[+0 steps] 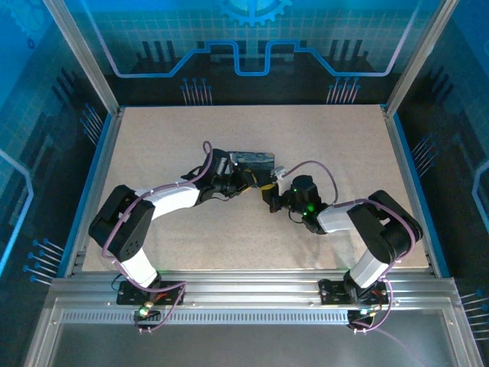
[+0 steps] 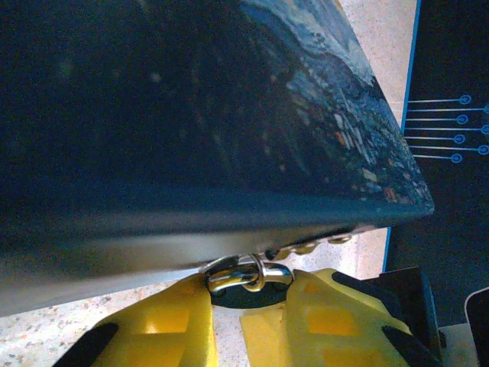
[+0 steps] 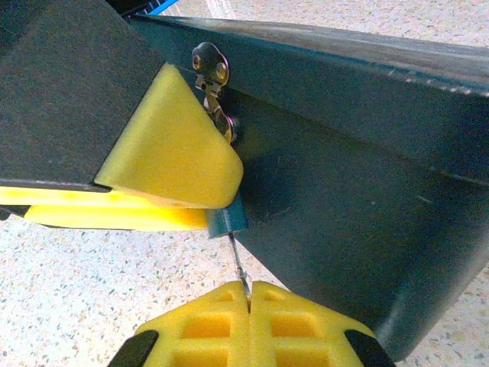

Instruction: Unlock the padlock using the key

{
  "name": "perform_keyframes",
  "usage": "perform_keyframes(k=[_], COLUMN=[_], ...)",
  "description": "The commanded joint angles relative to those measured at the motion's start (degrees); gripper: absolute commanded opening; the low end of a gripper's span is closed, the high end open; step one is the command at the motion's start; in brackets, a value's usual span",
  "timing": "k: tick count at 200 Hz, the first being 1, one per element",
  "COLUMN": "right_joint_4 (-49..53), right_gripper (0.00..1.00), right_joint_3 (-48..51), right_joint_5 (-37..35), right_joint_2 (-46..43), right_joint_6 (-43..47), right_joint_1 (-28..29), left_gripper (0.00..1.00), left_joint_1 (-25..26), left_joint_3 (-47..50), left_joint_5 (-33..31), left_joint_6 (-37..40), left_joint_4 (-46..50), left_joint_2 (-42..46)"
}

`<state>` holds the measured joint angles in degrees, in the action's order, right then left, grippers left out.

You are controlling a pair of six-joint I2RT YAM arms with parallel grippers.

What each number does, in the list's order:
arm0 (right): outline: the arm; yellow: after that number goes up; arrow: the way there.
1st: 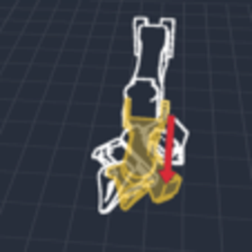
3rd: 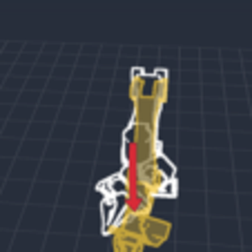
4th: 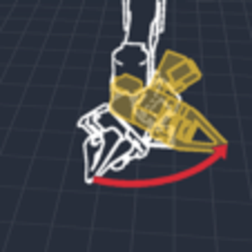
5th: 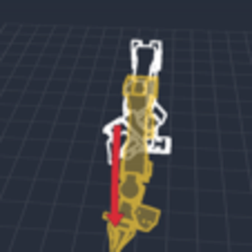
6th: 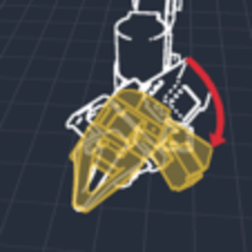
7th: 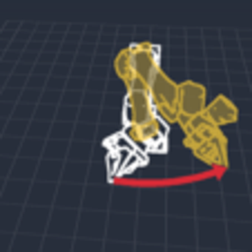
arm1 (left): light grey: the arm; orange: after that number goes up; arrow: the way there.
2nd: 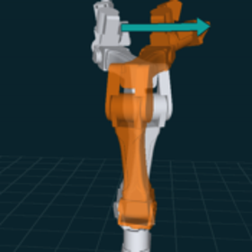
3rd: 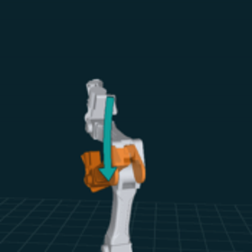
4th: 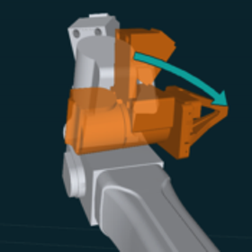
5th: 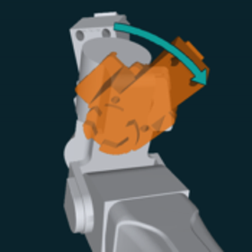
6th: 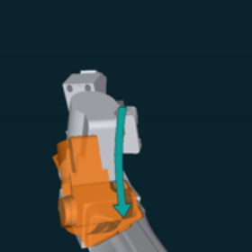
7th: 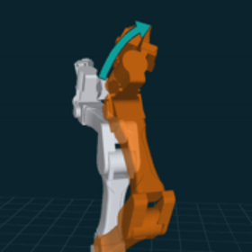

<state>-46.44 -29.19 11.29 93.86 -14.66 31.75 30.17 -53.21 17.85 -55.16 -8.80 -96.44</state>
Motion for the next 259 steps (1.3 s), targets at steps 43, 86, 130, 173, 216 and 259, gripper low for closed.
perform_keyframes(k=[43,86,130,173,216,259], right_joint_4=[-2.62,-1.93,-1.21,-1.94,-5.43,-6.83], right_gripper=[0.00,0.00,0.00,0.00,0.00,0.00], right_joint_3=[0.61,0.80,1.27,-0.55,-0.87,-1.36], right_joint_5=[-1.77,-2.71,-4.27,-3.48,-2.33,-1.63], right_joint_2=[-3.18,-3.85,-3.86,-3.52,-2.68,-2.81], right_joint_6=[2.82,3.97,4.93,4.19,1.85,1.21], right_joint_1=[1.11,1.90,2.97,3.80,3.87,3.94], left_gripper=[0.07,0.06,0.06,0.06,0.06,0.06], left_joint_1=[1.73,1.72,1.71,1.72,1.76,1.77], left_joint_3=[0.28,0.12,0.03,0.21,0.21,0.12], left_joint_5=[4.66,4.63,4.57,4.65,4.93,5.35], left_joint_6=[-0.50,-0.35,-0.30,-0.30,-0.65,-0.86], left_joint_4=[2.91,3.35,3.35,3.37,3.09,3.08], left_joint_2=[1.87,1.79,1.83,1.74,1.84,1.92])
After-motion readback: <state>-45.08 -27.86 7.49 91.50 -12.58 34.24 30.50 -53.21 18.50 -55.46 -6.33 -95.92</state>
